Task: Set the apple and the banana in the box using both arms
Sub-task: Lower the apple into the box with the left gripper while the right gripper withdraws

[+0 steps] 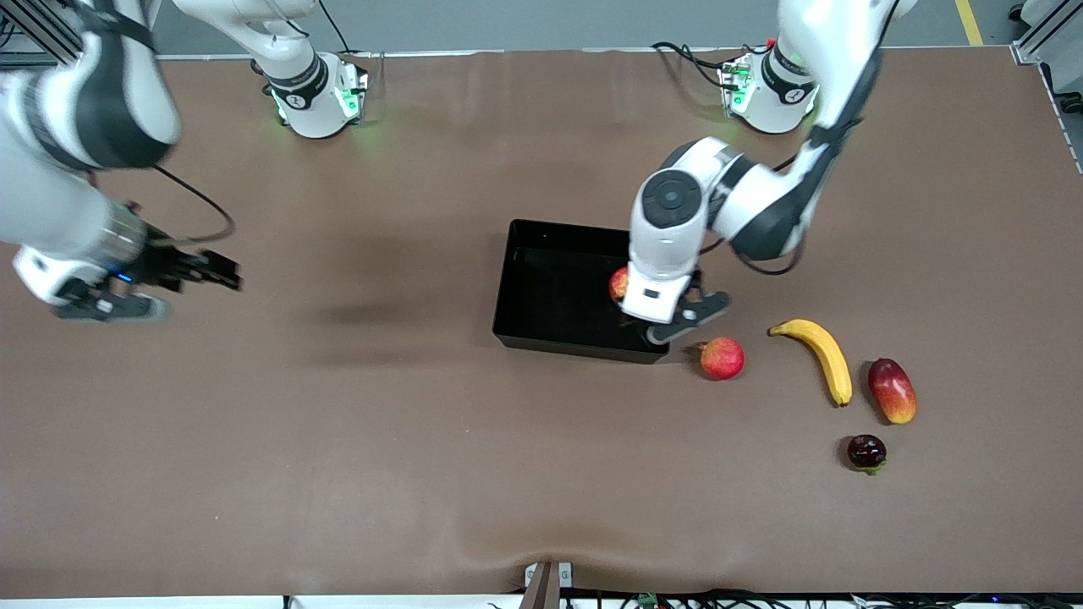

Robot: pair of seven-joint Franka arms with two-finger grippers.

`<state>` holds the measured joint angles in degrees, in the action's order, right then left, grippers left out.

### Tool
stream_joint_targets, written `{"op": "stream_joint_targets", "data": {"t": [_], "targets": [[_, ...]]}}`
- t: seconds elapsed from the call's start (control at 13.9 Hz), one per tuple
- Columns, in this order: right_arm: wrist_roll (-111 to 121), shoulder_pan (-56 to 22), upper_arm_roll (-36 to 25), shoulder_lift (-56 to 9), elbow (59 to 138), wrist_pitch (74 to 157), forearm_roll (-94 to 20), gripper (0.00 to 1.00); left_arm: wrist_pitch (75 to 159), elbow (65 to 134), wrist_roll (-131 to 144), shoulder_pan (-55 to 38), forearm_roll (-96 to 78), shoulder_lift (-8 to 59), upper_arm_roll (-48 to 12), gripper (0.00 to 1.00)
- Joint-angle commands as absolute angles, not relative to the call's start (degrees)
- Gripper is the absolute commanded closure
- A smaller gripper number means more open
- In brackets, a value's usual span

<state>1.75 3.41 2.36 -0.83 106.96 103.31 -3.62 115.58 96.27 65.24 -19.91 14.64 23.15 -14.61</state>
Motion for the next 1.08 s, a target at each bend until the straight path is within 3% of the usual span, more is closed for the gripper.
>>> {"op": "stream_joint_targets", "data": {"t": [0.0, 0.57, 0.79, 1.0], "targets": [[3.3, 6.7, 3.5, 1.6, 102.4, 95.1, -4.3, 0.00, 106.4, 88.9, 57.9, -15.9, 14.9, 23.1, -15.1, 0.00], [2.9, 5.9, 1.7, 1.5, 87.7, 80.3, -3.0, 0.00, 103.1, 88.6, 31.0, 1.6, 11.4, 19.8, -14.9, 0.00], [3.0, 3.8, -0.5, 1.9, 87.6, 79.5, -2.8, 0.00, 104.8, 91.7, 25.8, 7.5, 11.5, 21.7, -14.9, 0.00], [2.9, 3.6, -0.3, 2.1, 87.2, 80.8, 0.3, 0.00, 112.4, 98.6, 21.6, 12.0, 11.6, 21.8, -14.9, 0.00]]}}
